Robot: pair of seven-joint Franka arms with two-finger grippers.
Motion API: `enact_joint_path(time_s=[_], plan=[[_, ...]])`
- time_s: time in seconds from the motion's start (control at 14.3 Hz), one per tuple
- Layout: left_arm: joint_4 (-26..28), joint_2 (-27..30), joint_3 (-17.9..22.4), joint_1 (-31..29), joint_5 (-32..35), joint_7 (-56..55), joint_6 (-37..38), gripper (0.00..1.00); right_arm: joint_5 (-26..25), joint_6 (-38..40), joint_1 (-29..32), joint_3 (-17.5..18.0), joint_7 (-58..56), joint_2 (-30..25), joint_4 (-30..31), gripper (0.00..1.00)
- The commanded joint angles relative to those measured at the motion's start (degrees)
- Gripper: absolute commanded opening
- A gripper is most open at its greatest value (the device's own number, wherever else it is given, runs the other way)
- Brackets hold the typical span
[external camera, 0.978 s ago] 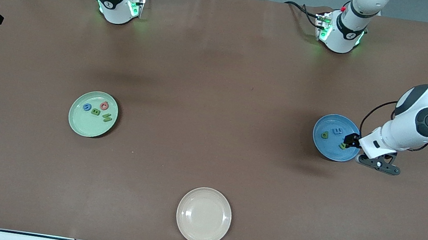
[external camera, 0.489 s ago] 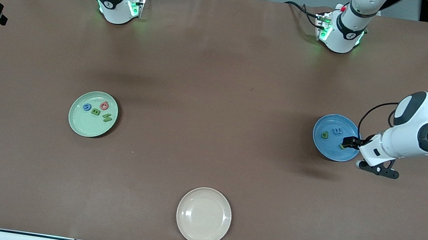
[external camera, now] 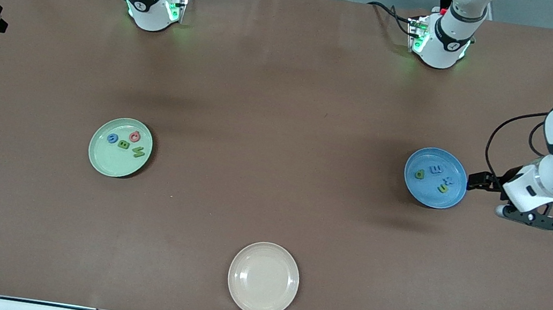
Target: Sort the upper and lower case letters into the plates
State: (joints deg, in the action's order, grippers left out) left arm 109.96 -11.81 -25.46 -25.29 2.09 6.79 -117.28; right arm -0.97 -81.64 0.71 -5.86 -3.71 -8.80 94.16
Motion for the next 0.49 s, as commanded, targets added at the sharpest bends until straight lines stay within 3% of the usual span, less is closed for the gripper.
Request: enact_joint_path(time_s=[0.0,0.28,0.42], plan=[[1.1,3.7,7.2,7.2,-3.7,0.9,0.5,1.0,0.4,-0.4,-0.6,-0.3,-0.3,-1.0,1.1,1.0],[1.6,6.2,14.3,13.7,-5.6,0.7,0.6,1.0,0.4,-0.3,-1.0,-0.2,0.1,-1.0,0.9,1.0],[1.9,6.8,15.5,14.9,-5.6,0.7,0.6,1.0,0.5,0.0,-1.1,-0.2,0.5,-1.1,0.9,1.0]])
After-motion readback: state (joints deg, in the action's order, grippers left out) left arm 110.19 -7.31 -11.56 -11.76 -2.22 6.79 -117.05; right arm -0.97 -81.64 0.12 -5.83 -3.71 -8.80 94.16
